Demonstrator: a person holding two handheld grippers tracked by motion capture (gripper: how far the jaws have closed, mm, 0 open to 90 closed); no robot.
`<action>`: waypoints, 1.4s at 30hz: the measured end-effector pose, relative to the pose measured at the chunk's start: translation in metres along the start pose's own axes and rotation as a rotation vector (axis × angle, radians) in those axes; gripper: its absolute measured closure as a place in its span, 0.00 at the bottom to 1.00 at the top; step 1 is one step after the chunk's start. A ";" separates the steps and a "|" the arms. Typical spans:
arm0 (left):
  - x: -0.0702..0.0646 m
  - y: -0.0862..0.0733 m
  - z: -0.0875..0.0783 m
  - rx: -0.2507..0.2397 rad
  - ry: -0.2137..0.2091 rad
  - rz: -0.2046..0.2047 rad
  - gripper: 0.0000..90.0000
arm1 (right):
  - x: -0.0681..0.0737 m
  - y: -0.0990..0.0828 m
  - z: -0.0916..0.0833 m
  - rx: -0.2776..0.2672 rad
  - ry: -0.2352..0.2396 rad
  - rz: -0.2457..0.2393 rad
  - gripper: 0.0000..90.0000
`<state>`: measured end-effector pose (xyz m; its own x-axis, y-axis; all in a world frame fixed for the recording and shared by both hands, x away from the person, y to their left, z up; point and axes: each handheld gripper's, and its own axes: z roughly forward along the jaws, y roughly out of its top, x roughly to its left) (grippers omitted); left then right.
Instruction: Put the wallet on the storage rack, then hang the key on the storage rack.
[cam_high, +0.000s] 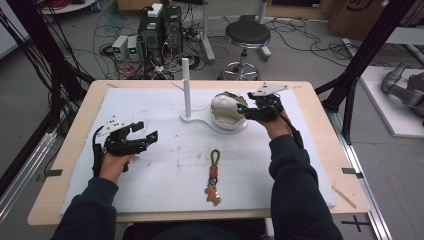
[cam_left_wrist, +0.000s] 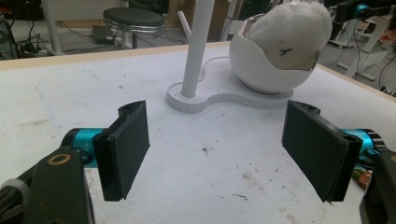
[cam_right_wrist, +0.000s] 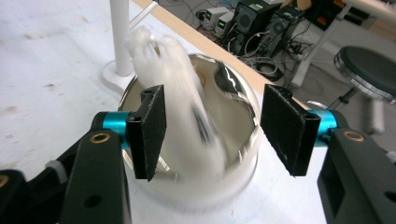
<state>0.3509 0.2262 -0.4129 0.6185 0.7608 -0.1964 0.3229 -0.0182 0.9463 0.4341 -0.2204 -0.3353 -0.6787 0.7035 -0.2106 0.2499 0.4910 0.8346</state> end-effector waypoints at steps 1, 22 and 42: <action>0.000 0.000 0.000 -0.002 0.000 -0.001 0.26 | -0.003 -0.005 -0.007 -0.013 -0.001 0.009 0.46; -0.011 -0.004 0.004 0.012 -0.017 0.018 0.26 | -0.015 -0.117 -0.079 -0.024 -0.089 0.244 0.32; -0.027 -0.006 0.017 0.098 -0.024 0.038 0.26 | -0.012 -0.128 -0.078 0.003 -0.106 0.258 0.31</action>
<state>0.3446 0.1949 -0.4175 0.6483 0.7427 -0.1675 0.3666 -0.1117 0.9237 0.3568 -0.3316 -0.3998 -0.5159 0.8556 -0.0433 0.4074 0.2895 0.8661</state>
